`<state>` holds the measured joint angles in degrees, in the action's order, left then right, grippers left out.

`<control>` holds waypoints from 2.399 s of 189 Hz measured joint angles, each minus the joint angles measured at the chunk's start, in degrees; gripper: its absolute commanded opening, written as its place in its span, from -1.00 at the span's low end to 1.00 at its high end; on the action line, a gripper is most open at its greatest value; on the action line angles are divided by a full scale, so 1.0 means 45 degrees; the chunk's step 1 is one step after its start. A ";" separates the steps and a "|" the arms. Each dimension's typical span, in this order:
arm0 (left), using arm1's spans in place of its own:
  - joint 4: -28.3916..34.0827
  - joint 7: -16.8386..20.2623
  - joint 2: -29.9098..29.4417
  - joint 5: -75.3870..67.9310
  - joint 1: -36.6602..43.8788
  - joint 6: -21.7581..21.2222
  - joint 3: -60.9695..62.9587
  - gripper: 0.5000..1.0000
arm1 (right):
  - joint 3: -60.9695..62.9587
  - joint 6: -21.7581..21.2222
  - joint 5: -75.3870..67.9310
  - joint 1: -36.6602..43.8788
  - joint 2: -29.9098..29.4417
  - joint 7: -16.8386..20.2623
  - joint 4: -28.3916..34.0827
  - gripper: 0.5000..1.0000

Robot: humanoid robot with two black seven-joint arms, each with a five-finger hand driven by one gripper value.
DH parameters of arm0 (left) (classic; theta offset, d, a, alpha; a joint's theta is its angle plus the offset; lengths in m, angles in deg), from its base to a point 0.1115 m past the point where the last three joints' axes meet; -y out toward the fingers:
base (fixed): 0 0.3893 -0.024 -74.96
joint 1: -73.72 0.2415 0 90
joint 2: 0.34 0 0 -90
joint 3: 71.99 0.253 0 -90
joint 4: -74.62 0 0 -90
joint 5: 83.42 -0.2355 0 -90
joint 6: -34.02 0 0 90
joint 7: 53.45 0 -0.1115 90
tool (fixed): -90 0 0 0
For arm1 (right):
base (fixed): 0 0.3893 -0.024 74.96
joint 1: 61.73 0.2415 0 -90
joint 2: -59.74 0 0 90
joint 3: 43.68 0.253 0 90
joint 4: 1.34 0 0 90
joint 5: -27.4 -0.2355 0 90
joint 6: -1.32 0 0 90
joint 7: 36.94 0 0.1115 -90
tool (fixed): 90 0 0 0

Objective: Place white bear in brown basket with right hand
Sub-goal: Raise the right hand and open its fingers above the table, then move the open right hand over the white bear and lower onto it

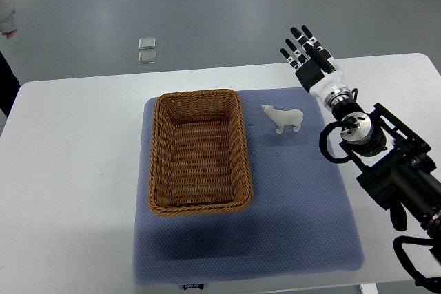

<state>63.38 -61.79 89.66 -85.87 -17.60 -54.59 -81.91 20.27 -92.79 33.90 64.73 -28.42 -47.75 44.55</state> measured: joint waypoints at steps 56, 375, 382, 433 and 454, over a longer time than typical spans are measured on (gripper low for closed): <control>0.0001 0.0000 0.0000 -0.0004 -0.0001 0.0000 0.0000 1.00 | -0.0059 0.0014 0.0000 0.0010 0.0002 0.0000 0.0005 0.72; 0.0000 0.0000 0.0000 -0.0002 -0.0019 -0.0001 -0.0004 1.00 | -1.5447 -0.4765 0.8704 0.9452 0.3322 0.5378 0.0187 0.69; 0.0000 0.0000 0.0000 -0.0001 -0.0019 -0.0001 -0.0004 1.00 | -1.5467 -0.4657 0.8720 0.9331 0.3264 0.5372 0.0184 0.69; 0.0012 -0.0001 0.0000 -0.0002 -0.0019 -0.0001 -0.0002 1.00 | -1.5556 -0.3816 0.9318 0.8499 0.2963 0.5370 0.0139 0.59; 0.0014 -0.0001 0.0000 -0.0001 -0.0019 -0.0001 0.0000 1.00 | -1.5558 -0.3635 0.9527 0.8279 0.2936 0.5355 0.0128 0.53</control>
<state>63.44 -61.80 89.66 -85.87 -17.69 -54.59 -81.92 -49.74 -109.15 76.78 101.99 -15.21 -23.65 45.12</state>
